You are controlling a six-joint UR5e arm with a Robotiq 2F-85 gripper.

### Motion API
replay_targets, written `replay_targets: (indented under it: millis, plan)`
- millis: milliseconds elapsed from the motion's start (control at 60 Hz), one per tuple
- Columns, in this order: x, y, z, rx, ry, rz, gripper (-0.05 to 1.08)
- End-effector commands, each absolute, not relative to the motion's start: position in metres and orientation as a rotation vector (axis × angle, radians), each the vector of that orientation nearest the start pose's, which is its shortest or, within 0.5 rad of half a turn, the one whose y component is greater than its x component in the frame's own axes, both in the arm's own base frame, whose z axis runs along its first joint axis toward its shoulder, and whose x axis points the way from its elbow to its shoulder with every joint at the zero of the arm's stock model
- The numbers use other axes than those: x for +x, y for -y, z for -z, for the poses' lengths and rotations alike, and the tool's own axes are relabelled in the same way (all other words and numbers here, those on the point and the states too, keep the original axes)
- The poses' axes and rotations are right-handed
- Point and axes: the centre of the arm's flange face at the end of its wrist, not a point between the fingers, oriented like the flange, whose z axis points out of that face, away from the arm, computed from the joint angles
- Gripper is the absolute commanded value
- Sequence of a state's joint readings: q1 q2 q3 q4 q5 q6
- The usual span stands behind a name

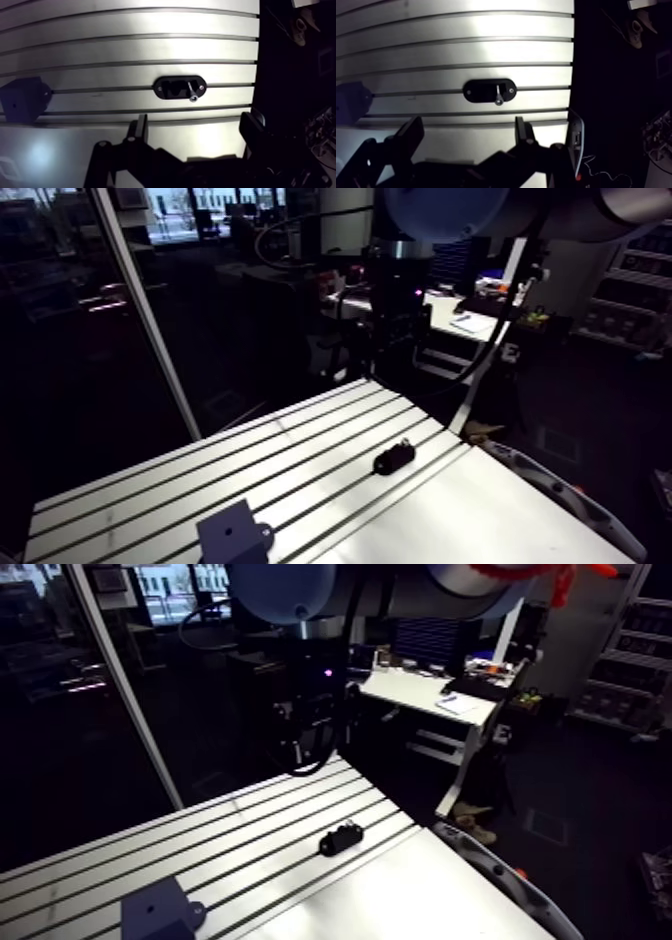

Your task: Pick up the M10 bolt and insert it into the hole until fully seated.

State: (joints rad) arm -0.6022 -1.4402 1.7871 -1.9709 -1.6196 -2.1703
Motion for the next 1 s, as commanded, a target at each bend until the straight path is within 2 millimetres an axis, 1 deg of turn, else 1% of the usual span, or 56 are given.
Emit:
replay_targets:
  millis: [17, 33, 50, 67, 83, 100, 117, 150, 167, 200, 233, 283, 350, 433, 533, 667, 717, 817, 1000]
  plan:
    - [-0.505, -0.204, -0.338, 0.038, -3.150, -0.104, 0.07]
    - [-0.505, -0.204, -0.338, 0.038, -3.150, -0.104, 0.07]
    - [-0.504, -0.206, -0.337, 0.047, -3.150, -0.105, 0.13]
    - [-0.504, -0.206, -0.337, 0.047, -3.150, -0.105, 0.13]
    - [-0.503, -0.207, -0.334, 0.053, -3.151, -0.103, 0.20]
    - [-0.503, -0.207, -0.334, 0.053, -3.151, -0.103, 0.20]
    - [-0.502, -0.209, -0.334, 0.058, -3.153, -0.108, 0.26]
    - [-0.502, -0.211, -0.328, 0.063, -3.149, -0.102, 0.33]
    - [-0.502, -0.211, -0.328, 0.063, -3.149, -0.102, 0.33]
    - [-0.502, -0.212, -0.325, 0.065, -3.148, -0.100, 0.38]
    - [-0.502, -0.214, -0.323, 0.070, -3.146, -0.097, 0.39]
    - [-0.503, -0.218, -0.316, 0.076, -3.136, -0.087, 0.44]
    - [-0.504, -0.220, -0.311, 0.081, -3.127, -0.076, 0.46]
    - [-0.503, -0.223, -0.309, 0.088, -3.126, -0.075, 0.50]
    - [-0.505, -0.225, -0.300, 0.087, -3.112, -0.059, 0.50]
    - [-0.504, -0.229, -0.296, 0.096, -3.107, -0.053, 0.52]
    - [-0.505, -0.230, -0.289, 0.094, -3.098, -0.042, 0.58]
    - [-0.506, -0.231, -0.285, 0.093, -3.091, -0.034, 0.58]
    - [-0.506, -0.231, -0.284, 0.090, -3.090, -0.033, 0.58]
